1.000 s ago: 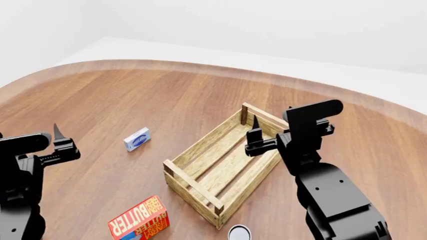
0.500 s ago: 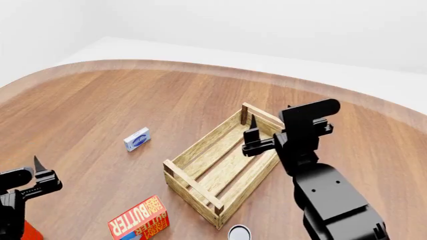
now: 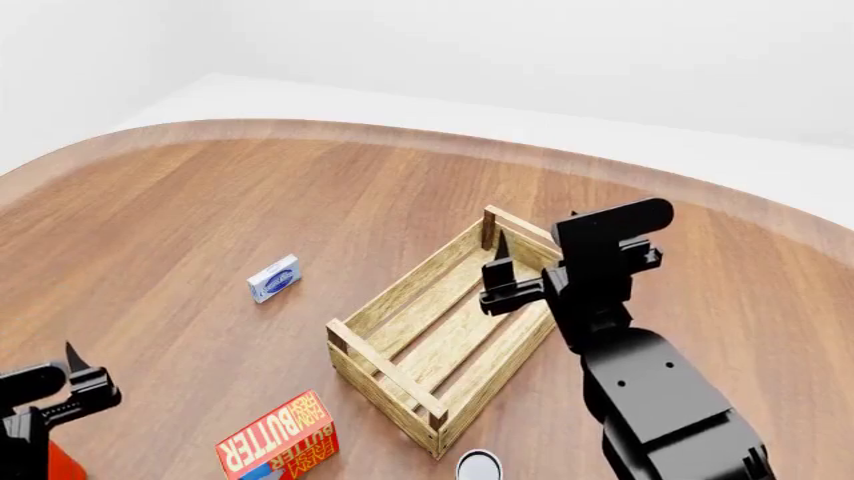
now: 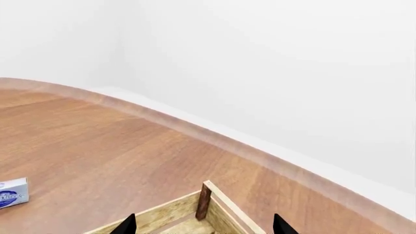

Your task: Pick up the ketchup, and put it in the wooden tray.

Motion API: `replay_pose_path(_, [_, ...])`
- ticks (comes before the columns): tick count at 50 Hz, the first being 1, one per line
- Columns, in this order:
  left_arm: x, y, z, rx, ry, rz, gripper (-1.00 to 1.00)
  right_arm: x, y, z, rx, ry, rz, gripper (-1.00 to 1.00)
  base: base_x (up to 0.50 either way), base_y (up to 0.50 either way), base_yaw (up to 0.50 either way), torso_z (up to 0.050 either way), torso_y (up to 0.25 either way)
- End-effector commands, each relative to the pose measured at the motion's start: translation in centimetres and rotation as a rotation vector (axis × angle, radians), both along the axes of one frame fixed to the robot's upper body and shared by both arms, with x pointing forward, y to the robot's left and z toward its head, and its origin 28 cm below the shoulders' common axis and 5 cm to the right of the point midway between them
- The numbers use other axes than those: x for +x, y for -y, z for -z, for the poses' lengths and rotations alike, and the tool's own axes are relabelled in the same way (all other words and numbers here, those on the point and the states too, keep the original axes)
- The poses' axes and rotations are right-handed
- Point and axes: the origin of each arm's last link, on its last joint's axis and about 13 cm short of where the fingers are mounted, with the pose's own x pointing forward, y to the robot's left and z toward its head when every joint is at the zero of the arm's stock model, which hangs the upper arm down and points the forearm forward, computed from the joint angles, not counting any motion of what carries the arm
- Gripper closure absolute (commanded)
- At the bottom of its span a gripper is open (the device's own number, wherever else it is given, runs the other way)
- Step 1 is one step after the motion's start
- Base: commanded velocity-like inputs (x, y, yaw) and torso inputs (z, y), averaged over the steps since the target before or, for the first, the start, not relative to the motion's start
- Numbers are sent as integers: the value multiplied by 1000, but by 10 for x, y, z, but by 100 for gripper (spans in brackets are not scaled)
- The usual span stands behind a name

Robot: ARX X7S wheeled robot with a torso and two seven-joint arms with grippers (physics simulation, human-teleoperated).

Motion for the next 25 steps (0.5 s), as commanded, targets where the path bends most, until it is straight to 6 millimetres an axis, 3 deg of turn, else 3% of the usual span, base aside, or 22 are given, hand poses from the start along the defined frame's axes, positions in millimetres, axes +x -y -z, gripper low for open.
replay_pose_path(1, [-1,-1,6,-3,-12,-3,-100,-2,0,1,-4,-2,4,-100,0,0,0,0,0])
replay_pose_path(25, [-6,-10,14,-13,-31,-55,-100,-3,-2,5,-9,-13,4,-100,0,0,0,0,0])
